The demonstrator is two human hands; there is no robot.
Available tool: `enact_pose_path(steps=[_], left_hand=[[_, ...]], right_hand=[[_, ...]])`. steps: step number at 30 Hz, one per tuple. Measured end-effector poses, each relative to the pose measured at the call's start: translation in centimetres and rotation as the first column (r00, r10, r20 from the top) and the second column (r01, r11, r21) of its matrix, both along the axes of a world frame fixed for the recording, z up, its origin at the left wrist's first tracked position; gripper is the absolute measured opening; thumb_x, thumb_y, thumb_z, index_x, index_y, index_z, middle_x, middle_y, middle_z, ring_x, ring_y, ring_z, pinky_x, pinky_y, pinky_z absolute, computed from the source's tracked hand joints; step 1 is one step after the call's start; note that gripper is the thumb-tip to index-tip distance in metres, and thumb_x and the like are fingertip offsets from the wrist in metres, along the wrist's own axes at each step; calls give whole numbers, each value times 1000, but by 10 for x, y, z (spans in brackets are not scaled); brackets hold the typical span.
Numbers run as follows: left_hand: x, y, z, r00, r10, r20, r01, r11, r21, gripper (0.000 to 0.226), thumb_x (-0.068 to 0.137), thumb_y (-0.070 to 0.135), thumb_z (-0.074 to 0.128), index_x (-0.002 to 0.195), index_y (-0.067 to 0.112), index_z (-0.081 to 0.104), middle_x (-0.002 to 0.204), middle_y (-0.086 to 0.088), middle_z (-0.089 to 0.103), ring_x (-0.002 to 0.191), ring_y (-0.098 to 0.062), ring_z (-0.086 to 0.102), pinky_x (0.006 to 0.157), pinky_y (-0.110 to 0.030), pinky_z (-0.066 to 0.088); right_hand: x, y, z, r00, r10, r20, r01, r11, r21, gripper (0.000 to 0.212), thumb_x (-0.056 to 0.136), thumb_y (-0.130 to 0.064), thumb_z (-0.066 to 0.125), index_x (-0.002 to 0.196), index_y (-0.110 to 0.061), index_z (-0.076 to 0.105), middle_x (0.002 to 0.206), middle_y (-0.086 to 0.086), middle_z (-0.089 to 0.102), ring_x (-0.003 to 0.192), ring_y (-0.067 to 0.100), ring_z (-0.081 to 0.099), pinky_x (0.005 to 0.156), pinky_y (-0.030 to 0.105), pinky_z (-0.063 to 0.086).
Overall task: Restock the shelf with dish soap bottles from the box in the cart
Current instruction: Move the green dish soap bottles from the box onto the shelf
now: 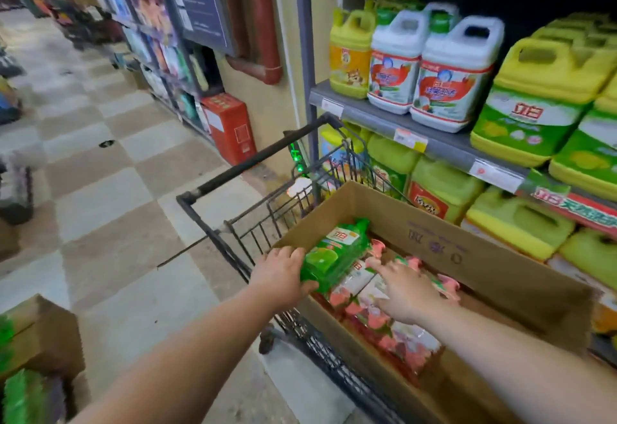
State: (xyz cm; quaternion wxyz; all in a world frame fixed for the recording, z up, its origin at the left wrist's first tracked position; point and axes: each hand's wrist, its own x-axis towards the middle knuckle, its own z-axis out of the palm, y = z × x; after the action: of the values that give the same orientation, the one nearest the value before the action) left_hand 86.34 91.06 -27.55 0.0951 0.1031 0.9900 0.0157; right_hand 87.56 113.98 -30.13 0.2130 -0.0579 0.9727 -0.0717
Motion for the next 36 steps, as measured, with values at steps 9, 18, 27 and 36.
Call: enact_pose_path(steps=[9,18,27,36], left_hand=[[-85,-7,-36,989,-72,130,74,997,-9,71,83,60,48,138,19,30,140,-7,41,127,-27,40,103,-43,34],[-171,0,-97,925,4,379,11,999,-37,75,82,62,49,137,15,30,139,-11,41,127,-28,41,103,-41,38],[-196,31,-150,786,85,613,-196,974,115,76,82,50,60,142,17,27,139,-11,37,128,-29,41,106,-37,32],[-218,40,-171,749,124,651,-209,976,55,74,82,55,57,139,17,30,131,-12,47,119,-28,50,100,-36,40]], right_hand=[[-93,-8,-39,983,-153,101,160,985,-66,63,84,-42,58,138,-18,38,139,12,43,126,30,46,98,38,44],[-181,-12,-113,792,-515,328,610,702,-367,56,82,-34,68,129,-11,48,129,14,57,116,29,55,73,17,34],[-219,-26,-180,349,-682,643,929,166,-330,113,70,-56,74,151,-11,9,156,14,26,139,35,32,111,42,35],[-230,-39,-204,144,-620,771,919,-205,-337,100,56,-42,88,138,-7,41,134,16,55,117,32,57,100,47,47]])
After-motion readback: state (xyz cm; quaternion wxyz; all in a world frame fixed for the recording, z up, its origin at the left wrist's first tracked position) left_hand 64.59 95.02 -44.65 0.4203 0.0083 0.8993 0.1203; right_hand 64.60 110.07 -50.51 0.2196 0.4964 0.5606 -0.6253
